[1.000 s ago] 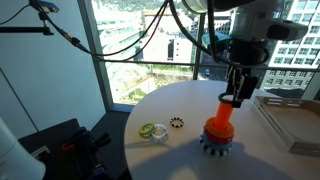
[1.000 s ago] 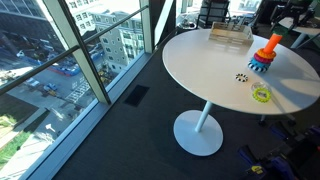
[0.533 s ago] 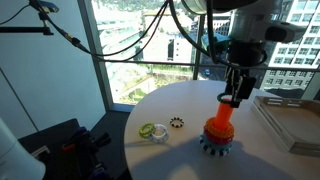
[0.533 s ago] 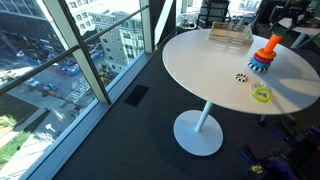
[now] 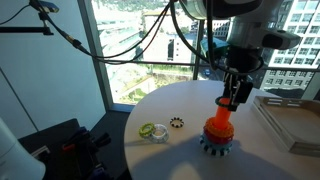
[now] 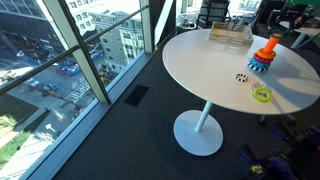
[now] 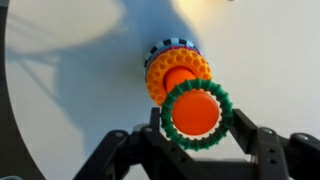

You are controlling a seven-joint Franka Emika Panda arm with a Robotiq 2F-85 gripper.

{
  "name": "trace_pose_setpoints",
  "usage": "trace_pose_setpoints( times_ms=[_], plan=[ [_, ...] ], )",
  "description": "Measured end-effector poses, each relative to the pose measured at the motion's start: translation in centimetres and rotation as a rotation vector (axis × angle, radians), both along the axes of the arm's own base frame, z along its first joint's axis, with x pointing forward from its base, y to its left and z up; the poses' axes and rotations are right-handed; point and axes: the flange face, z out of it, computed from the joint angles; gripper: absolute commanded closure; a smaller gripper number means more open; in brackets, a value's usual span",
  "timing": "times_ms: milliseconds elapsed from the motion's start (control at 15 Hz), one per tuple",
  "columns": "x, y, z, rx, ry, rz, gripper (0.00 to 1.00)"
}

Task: Put the dark green ring around the orange rod

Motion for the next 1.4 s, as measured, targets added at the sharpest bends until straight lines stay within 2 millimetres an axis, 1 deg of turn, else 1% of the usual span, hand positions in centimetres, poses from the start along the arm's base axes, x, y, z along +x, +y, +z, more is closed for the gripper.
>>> trace_pose_setpoints(
  times_ms=[133, 200, 267, 333, 667, 867, 1133, 1400],
  plan=[
    [0.0, -0.1, -0.2, 0.001, 0.003, -0.001, 0.55],
    [0.0, -0.1, -0.4, 0.002, 0.006, -0.002, 0.17],
    [0.0, -0.1, -0.6, 0.003, 0.008, -0.003, 0.05],
    [-0.1, -0.2, -0.7, 0.003, 0.011, -0.004, 0.0],
    [-0.4, -0.1, -1.0, 0.022, 0.039, 0.01, 0.0],
    [-0.7, 0.7, -0.8, 0.065, 0.087, 0.084, 0.0],
    [-1.1, 2.4, 0.5, 0.117, 0.152, 0.192, 0.0],
    [-1.4, 3.9, 2.6, 0.111, 0.194, 0.272, 0.0]
  ],
)
